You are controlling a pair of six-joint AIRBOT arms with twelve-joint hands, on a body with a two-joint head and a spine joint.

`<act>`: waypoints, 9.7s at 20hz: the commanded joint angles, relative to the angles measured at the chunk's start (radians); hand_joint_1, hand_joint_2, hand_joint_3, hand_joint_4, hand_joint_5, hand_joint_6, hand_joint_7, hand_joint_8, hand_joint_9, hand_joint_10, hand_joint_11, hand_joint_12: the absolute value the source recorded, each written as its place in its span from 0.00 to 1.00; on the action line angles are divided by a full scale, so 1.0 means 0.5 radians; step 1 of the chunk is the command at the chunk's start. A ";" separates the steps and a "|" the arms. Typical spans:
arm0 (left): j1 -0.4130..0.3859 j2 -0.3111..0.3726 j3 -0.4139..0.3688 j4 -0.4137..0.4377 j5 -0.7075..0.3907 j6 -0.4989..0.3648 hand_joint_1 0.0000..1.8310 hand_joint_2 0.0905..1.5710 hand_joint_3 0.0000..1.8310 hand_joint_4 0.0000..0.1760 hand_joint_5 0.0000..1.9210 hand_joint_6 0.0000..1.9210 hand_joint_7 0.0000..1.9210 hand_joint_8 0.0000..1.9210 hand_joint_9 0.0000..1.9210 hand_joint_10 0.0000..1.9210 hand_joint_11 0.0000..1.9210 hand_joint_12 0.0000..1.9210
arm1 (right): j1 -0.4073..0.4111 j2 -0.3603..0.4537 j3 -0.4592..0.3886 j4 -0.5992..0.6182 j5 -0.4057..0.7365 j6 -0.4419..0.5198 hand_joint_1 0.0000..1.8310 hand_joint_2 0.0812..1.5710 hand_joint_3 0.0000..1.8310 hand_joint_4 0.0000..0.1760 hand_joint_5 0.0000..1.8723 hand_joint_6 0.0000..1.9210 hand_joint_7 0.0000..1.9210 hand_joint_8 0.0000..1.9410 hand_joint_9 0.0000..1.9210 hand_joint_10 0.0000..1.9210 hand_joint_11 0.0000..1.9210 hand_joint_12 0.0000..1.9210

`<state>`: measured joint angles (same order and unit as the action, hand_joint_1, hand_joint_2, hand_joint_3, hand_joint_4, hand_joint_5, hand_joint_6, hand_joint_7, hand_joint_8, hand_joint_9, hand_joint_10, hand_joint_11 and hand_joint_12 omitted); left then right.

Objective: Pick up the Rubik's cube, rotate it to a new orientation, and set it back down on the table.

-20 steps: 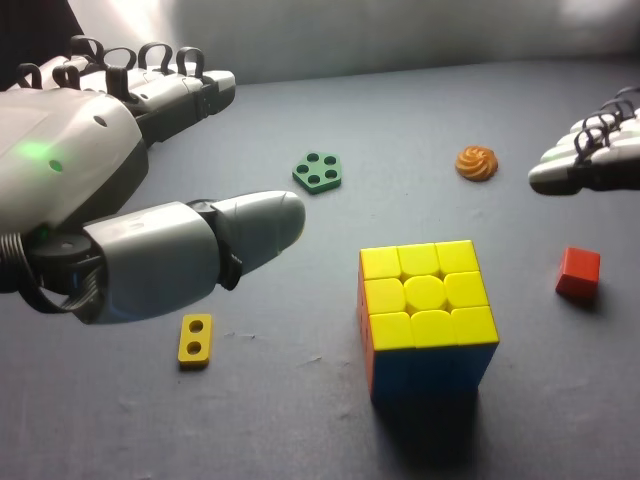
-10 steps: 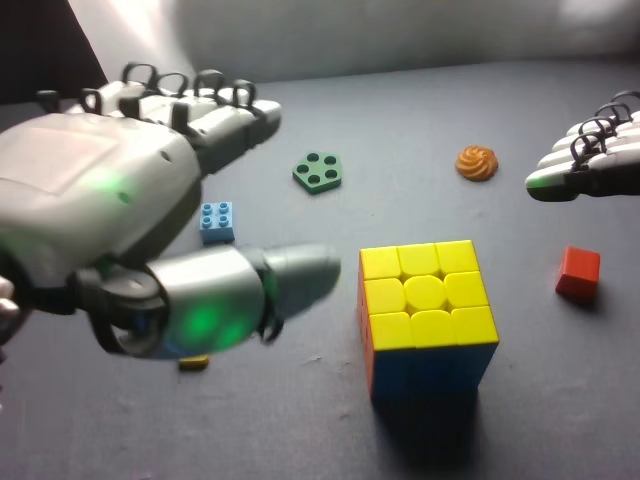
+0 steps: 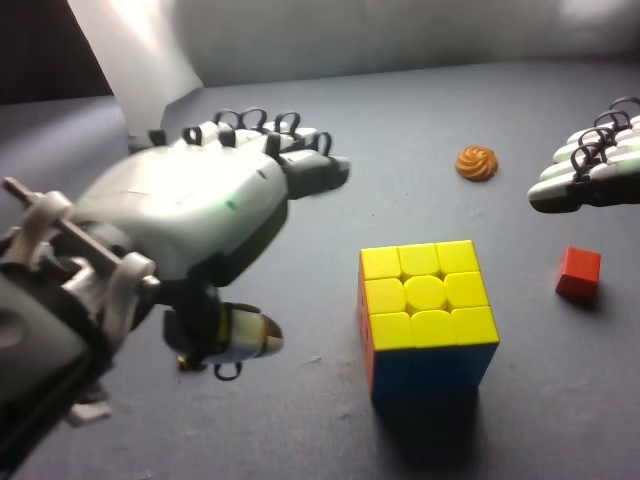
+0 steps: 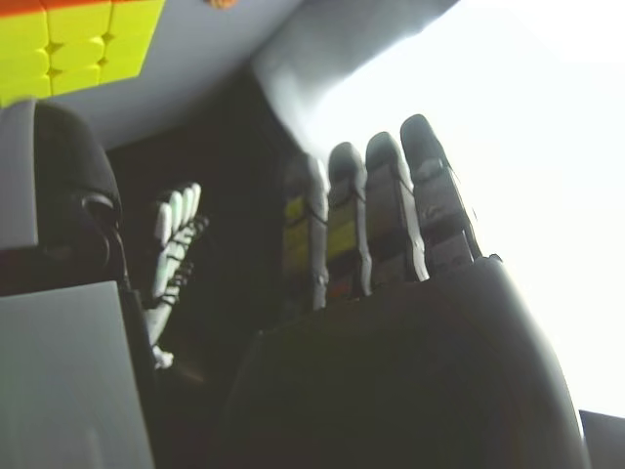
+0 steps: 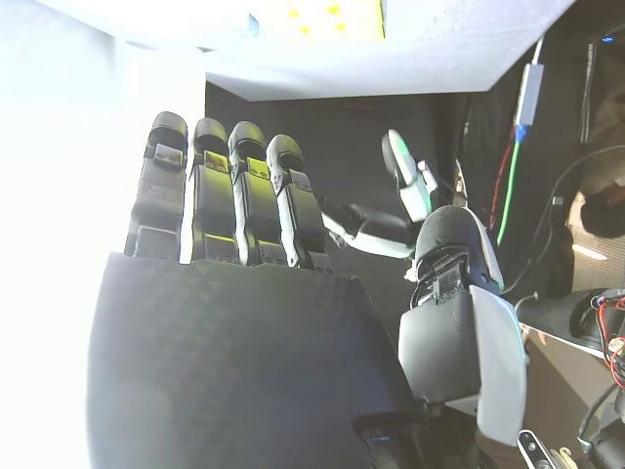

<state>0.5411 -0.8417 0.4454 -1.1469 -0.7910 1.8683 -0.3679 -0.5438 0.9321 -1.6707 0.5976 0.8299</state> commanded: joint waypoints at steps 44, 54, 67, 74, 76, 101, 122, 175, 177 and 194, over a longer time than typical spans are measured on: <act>-0.096 -0.969 0.413 -0.676 -0.697 -0.113 0.72 0.55 0.00 0.00 0.06 0.00 0.01 0.00 0.00 0.00 0.00 0.00 | 0.008 -0.001 -0.007 0.109 0.018 0.010 0.05 0.74 0.00 0.00 0.09 0.00 0.07 0.00 0.04 0.00 0.00 0.10; -0.051 -1.034 0.498 -0.680 -0.673 -0.098 0.70 0.53 0.00 0.00 0.09 0.00 0.02 0.00 0.00 0.00 0.00 0.00 | 0.008 -0.001 -0.007 0.109 0.019 0.010 0.02 0.75 0.00 0.00 0.08 0.00 0.06 0.00 0.03 0.00 0.00 0.05; 0.059 -1.134 0.645 -0.607 -0.597 -0.105 0.65 0.49 0.00 0.00 0.07 0.00 0.00 0.00 0.00 0.00 0.00 0.00 | 0.008 -0.001 -0.007 0.109 0.019 0.010 0.05 0.73 0.00 0.00 0.07 0.00 0.05 0.00 0.02 0.00 0.00 0.01; 0.121 -1.149 0.671 -0.559 -0.597 -0.151 0.63 0.49 0.00 0.01 0.07 0.00 0.00 0.00 0.00 0.00 0.00 0.00 | 0.008 -0.001 -0.008 0.109 0.019 0.010 0.02 0.74 0.00 0.00 0.06 0.00 0.05 0.01 0.01 0.00 0.01 0.00; 0.133 -1.149 0.670 -0.554 -0.597 -0.165 0.63 0.49 0.00 0.13 0.09 0.01 0.01 0.00 0.00 0.00 0.00 0.00 | 0.008 -0.001 -0.008 0.109 0.019 0.010 0.03 0.74 0.00 0.00 0.05 0.00 0.03 0.00 0.00 0.00 0.00 0.00; 0.156 -1.143 0.668 -0.495 -0.597 -0.211 0.66 0.73 0.00 0.00 0.48 0.48 0.44 0.73 0.38 0.65 0.24 0.86 | 0.038 0.002 -0.002 0.508 -0.014 -1.036 0.00 0.74 0.00 0.00 0.06 0.00 0.04 0.00 0.01 0.00 0.01 0.00; -0.161 -0.993 0.593 -0.333 -0.540 -0.229 0.65 0.74 0.00 0.00 0.46 0.56 0.43 0.71 0.35 0.71 0.27 0.85 | 0.133 -0.014 0.022 0.813 0.160 -1.412 0.02 0.75 0.00 0.00 0.06 0.00 0.04 0.00 0.00 0.00 0.00 0.00; -0.307 -0.902 0.554 -0.296 -0.584 -0.389 0.66 0.73 0.00 0.00 0.45 0.55 0.46 0.68 0.36 0.73 0.26 0.89 | -0.224 -0.014 0.023 0.520 0.224 -1.278 0.69 0.85 0.00 0.00 0.14 0.00 0.31 0.88 0.44 1.00 0.45 1.00; -0.307 -0.902 0.555 -0.296 -0.585 -0.389 0.66 0.73 0.00 0.00 0.46 0.53 0.44 0.71 0.35 0.75 0.29 0.91 | -0.231 -0.016 0.024 0.520 0.198 -1.279 0.69 0.84 0.00 0.00 0.14 0.00 0.31 0.87 0.44 1.00 0.44 1.00; -0.306 -0.902 0.554 -0.298 -0.586 -0.389 0.64 0.75 0.00 0.00 0.41 0.64 0.45 0.68 0.35 0.69 0.20 0.80 | -0.259 -0.153 0.025 0.519 -0.116 -1.298 0.69 0.84 0.00 0.00 0.14 0.00 0.31 0.87 0.42 1.00 0.41 1.00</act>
<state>0.4068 -1.2922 0.7250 -1.4002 -1.0771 1.6997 -0.5041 -0.6182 0.9436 -1.4635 0.5560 0.1864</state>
